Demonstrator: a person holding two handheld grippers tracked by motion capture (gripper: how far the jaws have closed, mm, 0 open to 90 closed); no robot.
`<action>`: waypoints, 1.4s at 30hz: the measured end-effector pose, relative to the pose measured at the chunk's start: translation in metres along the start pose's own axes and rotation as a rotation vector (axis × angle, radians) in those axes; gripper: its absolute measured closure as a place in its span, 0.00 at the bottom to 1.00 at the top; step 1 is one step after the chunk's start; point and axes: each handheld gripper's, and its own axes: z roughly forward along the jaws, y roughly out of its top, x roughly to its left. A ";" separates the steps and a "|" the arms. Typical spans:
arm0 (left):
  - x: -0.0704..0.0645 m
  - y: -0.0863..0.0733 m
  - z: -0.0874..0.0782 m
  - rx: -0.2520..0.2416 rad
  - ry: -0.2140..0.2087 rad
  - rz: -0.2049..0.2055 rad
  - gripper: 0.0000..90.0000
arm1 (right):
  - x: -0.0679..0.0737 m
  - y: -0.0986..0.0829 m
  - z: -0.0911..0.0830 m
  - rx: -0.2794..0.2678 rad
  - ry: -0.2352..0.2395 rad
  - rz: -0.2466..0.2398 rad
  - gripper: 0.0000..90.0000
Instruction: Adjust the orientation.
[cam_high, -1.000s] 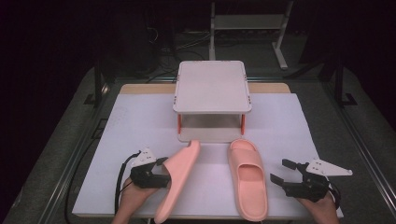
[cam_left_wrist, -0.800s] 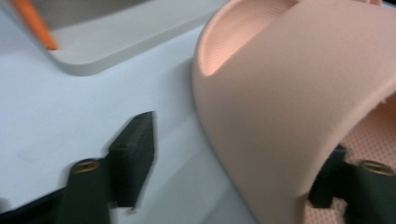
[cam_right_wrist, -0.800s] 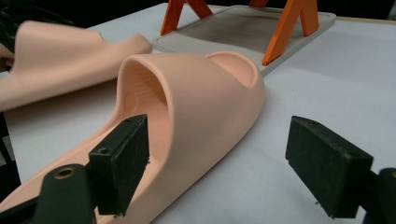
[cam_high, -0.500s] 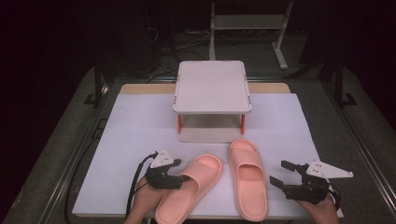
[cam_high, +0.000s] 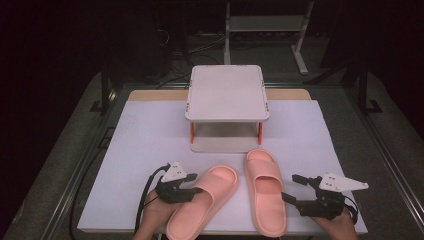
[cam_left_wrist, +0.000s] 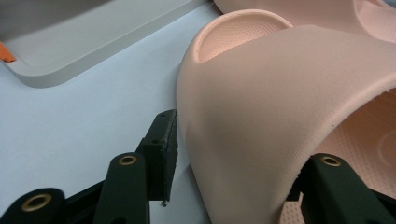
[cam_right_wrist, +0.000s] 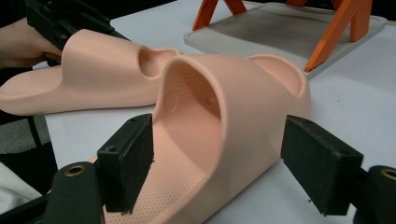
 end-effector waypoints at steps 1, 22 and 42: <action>0.000 0.000 0.000 0.000 0.000 0.000 0.58 | 0.000 0.000 0.001 0.004 0.000 -0.004 0.30; -0.004 0.000 0.000 -0.001 0.021 0.017 0.69 | 0.000 0.003 0.033 0.080 -0.140 -0.041 0.49; 0.001 -0.002 -0.004 -0.014 0.056 -0.002 0.81 | -0.003 0.005 0.038 0.094 -0.220 -0.039 0.76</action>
